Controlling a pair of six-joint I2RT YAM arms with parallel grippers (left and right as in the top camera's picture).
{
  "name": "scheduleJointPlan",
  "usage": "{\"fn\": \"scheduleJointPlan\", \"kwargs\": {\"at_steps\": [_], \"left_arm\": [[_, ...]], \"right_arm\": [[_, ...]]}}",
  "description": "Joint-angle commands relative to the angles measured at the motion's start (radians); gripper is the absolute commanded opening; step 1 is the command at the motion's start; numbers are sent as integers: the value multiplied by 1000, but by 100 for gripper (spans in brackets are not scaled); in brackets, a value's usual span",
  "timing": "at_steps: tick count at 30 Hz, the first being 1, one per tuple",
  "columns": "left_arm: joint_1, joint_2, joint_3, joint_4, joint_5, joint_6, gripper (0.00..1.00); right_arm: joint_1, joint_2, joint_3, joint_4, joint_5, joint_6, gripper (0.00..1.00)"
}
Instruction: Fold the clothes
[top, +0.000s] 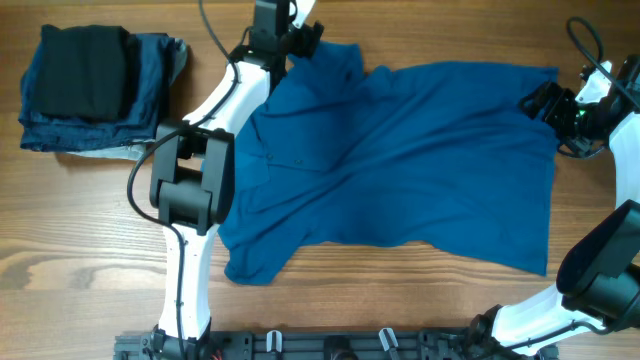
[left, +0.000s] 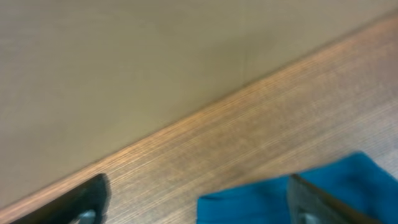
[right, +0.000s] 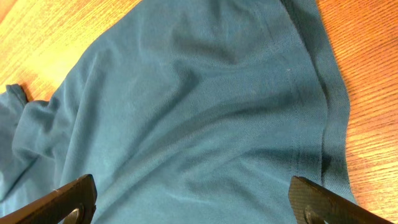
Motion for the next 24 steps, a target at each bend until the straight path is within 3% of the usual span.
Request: {"fn": "scheduleJointPlan", "kwargs": {"at_steps": [1, 3, 4, 5, 6, 13, 19, 24], "left_arm": [[54, -31, 90, -65, 75, -244, 99], [83, -58, 170, -191, 249, -315, 83], [90, -74, 210, -262, 322, -378, 55], [89, -86, 228, -307, 351, -423, 13], [85, -90, 229, -335, 352, -446, 4], [14, -91, 358, -826, 356, -536, 4], [-95, -42, 361, -820, 158, -518, 4], [-108, 32, 361, -840, 145, -546, 4]], "right_arm": [[0, -16, 9, 2, -15, 8, 100], [0, -16, 9, 2, -15, 8, 100], [0, -16, 9, 2, -15, 8, 100], [0, -16, 9, 2, -15, 8, 99], [0, -16, 9, 2, -15, 7, 100], [0, -16, 9, 2, -15, 8, 100], [0, -16, 9, 2, -15, 8, 100], [0, -16, 9, 2, -15, 8, 100]]}}
